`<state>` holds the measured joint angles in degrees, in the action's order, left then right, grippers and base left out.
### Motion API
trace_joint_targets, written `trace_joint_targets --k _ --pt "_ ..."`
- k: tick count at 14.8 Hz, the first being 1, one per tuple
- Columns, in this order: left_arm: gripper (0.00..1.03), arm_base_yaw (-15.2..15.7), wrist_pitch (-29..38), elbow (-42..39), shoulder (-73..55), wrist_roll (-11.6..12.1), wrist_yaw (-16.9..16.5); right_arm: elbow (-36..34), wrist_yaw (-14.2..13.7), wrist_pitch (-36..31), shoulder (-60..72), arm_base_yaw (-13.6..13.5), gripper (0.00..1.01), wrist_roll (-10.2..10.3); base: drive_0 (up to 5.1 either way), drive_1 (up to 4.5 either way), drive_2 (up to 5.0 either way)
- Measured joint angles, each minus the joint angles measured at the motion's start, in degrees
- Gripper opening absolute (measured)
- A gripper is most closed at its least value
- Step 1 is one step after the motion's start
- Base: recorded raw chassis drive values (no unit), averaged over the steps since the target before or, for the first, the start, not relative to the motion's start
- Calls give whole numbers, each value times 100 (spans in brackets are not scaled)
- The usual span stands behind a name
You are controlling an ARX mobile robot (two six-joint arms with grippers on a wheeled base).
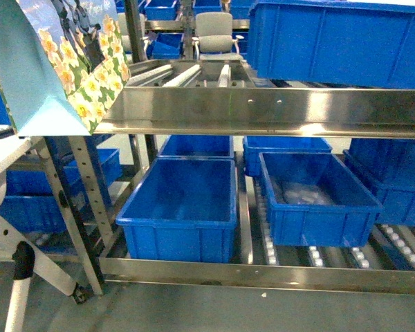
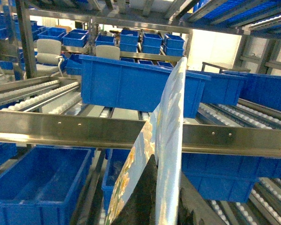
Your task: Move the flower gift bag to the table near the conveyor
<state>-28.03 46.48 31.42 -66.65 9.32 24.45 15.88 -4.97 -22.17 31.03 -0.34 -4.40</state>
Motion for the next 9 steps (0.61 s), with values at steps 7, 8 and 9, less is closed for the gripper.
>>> trace_joint_targets --k 7,8,9 --pt "2 0 -9 -4 -2 -2 -4 2 0 11 0 0 3 0 -491 161 312" --pt "2 0 -7 -4 -2 -2 -2 2 2 2 -2 -2 3 0 -491 246 246" --pt "2 0 -11 -4 -2 -2 0 2 0 -9 -2 0 3 0 -493 243 243"
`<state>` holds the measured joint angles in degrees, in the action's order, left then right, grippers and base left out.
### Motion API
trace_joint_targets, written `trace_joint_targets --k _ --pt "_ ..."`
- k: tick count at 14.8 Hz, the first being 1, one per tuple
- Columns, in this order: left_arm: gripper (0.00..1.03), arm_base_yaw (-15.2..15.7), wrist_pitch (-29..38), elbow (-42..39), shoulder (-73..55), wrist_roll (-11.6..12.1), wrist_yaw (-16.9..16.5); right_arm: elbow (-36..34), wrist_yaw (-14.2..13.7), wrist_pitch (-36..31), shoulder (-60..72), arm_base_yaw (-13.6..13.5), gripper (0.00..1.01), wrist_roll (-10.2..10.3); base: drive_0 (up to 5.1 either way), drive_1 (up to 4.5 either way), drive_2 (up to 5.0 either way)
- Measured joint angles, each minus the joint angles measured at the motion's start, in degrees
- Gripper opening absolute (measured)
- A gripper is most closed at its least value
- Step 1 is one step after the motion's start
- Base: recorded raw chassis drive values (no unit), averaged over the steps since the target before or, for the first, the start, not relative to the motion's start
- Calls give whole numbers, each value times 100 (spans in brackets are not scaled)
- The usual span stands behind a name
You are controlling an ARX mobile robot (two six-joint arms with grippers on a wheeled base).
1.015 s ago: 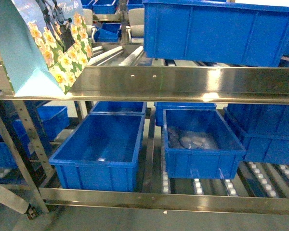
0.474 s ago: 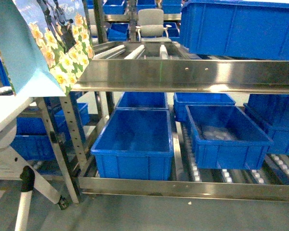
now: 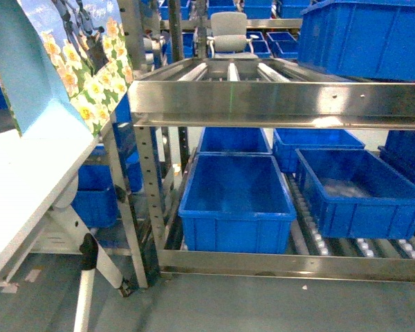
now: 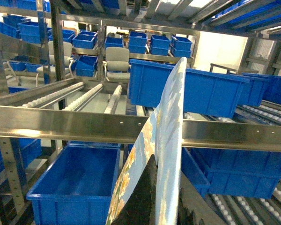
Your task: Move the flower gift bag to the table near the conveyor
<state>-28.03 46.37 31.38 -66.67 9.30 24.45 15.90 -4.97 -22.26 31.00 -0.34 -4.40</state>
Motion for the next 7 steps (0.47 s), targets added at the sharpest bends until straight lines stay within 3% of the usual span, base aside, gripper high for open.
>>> trace_joint_targets --k 7 --pt "2 0 4 0 0 2 0 0 2 20 4 -2 3 0 -503 242 242"
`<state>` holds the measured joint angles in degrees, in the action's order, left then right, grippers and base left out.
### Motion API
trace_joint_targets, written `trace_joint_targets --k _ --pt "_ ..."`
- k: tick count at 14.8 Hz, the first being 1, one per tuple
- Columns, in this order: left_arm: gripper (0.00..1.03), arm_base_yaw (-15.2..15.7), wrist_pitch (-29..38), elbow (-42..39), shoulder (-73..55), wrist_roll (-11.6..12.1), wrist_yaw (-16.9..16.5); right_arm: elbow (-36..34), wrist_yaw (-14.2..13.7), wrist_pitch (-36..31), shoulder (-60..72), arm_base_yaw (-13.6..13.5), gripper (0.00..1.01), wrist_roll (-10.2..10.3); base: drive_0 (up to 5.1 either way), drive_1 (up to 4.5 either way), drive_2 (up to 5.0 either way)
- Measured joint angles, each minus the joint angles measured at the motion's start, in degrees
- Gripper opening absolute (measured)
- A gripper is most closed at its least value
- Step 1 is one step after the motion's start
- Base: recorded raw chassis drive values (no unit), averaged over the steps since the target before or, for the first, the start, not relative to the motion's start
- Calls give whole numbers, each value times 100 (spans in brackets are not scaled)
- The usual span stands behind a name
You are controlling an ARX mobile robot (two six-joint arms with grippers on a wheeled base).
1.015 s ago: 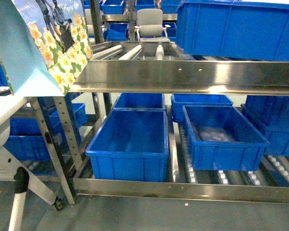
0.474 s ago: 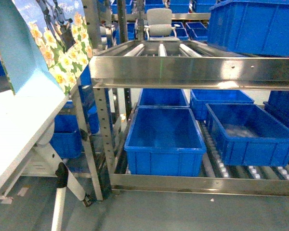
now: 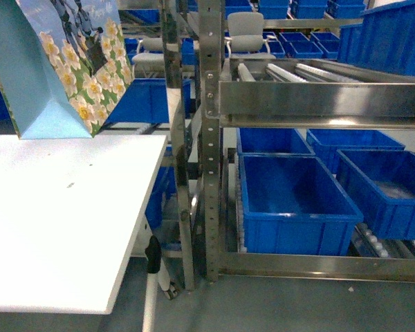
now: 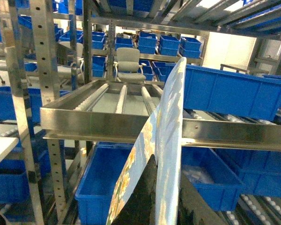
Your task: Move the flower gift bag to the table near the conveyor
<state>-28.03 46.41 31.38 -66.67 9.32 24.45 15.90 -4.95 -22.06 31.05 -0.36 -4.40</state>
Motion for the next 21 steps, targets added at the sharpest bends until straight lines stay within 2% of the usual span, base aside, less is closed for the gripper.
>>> trace_joint_targets --k 21 --pt "2 0 4 0 0 0 -4 -2 0 4 -4 2 3 0 -496 243 243"
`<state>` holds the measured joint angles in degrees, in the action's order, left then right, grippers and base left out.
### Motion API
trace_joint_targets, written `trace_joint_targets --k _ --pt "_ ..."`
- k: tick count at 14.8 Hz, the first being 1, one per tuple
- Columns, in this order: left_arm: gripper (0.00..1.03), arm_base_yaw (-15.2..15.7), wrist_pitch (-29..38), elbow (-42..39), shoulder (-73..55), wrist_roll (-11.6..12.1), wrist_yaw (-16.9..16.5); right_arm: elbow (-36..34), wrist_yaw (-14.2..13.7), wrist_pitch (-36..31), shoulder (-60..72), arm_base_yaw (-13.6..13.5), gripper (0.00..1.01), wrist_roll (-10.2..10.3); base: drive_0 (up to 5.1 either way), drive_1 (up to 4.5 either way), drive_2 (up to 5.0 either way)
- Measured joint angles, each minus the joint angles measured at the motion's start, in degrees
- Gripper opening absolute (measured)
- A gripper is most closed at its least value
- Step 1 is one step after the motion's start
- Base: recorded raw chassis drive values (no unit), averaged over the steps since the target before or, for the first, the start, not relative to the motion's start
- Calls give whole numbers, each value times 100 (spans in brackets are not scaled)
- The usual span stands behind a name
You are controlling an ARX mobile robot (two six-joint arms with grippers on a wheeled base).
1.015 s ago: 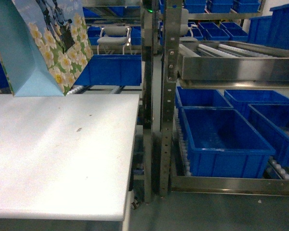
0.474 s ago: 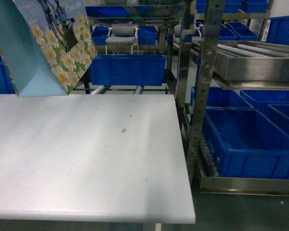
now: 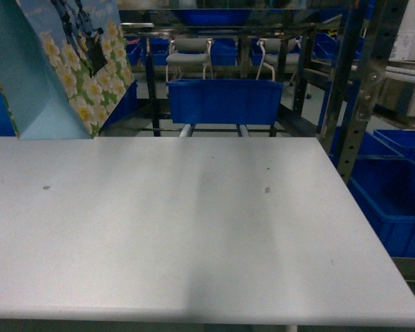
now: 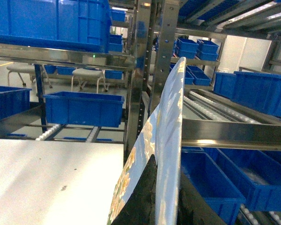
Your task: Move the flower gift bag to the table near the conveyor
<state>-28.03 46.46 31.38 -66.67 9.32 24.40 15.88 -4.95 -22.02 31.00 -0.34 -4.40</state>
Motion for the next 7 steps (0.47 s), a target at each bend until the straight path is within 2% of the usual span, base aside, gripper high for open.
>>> trace_joint_targets --k 7 --pt "2 2 -4 0 0 0 7 0 0 -24 0 -2 3 0 -483 254 254"
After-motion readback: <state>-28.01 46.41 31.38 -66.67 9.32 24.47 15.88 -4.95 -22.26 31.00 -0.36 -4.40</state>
